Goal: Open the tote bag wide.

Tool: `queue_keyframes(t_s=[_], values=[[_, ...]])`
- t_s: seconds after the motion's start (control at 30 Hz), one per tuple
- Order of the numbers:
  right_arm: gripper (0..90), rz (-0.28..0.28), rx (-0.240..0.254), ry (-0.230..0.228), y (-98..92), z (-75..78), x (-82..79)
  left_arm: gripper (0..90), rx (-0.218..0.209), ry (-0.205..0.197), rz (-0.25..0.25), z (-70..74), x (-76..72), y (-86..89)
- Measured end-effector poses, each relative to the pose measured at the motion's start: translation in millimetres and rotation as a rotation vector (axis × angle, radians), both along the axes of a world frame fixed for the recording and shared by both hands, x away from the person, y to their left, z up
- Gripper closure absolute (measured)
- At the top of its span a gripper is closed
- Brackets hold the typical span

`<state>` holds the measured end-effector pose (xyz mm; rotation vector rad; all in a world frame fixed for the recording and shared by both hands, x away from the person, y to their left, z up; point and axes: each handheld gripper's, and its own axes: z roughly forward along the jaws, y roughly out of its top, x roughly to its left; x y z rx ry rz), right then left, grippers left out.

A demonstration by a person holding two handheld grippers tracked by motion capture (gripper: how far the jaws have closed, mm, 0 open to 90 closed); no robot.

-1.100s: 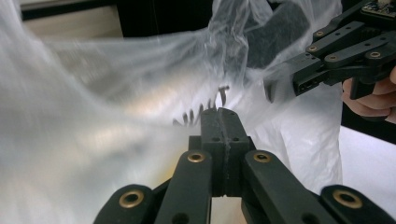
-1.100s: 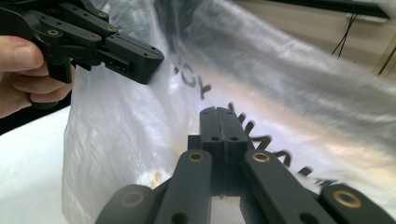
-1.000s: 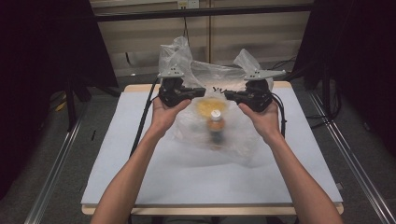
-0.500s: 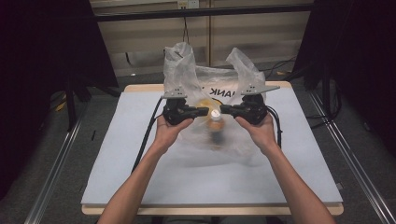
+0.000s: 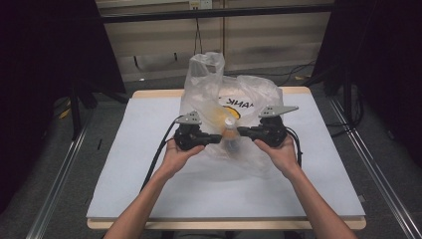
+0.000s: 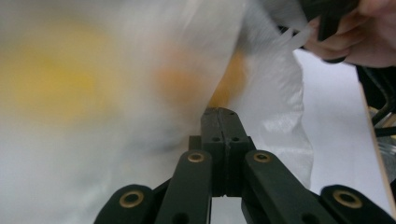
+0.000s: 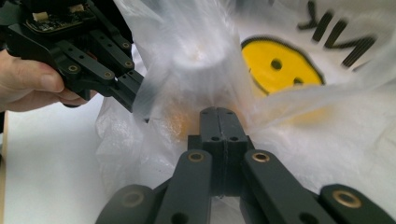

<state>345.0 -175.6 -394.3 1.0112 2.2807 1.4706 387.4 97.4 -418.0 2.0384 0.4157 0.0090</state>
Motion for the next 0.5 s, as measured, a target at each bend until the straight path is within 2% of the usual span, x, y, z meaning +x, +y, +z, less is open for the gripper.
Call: queue_keyframes(t_s=[0.1, 0.17, 0.23, 0.3, 0.43, 0.5], values=[[90.0, -0.001, 0.004, 0.009, -2.0, -7.5, -4.1, 90.0, 0.022, 0.014, 0.014, -11.6, 2.2, 1.7], [90.0, -0.005, -0.007, 0.016, -4.3, -13.5, -6.7, 90.0, 0.024, 0.021, 0.022, -14.3, 2.3, 1.9], [90.0, -0.013, -0.012, 0.036, -6.7, -21.4, -6.8, 90.0, 0.034, 0.05, 0.049, -27.5, 7.5, 5.9], [90.0, -0.016, -0.03, 0.048, -5.8, -30.9, -5.4, 90.0, 0.035, 0.069, 0.06, -35.0, 11.9, 10.3], [90.0, -0.018, -0.04, 0.065, -2.2, -49.2, -0.7, 90.0, 0.067, 0.095, 0.067, -48.8, 16.4, 14.3], [90.0, -0.019, -0.035, 0.083, -3.1, -59.7, 3.3, 90.0, 0.068, 0.115, 0.078, -57.2, 17.6, 15.7]])
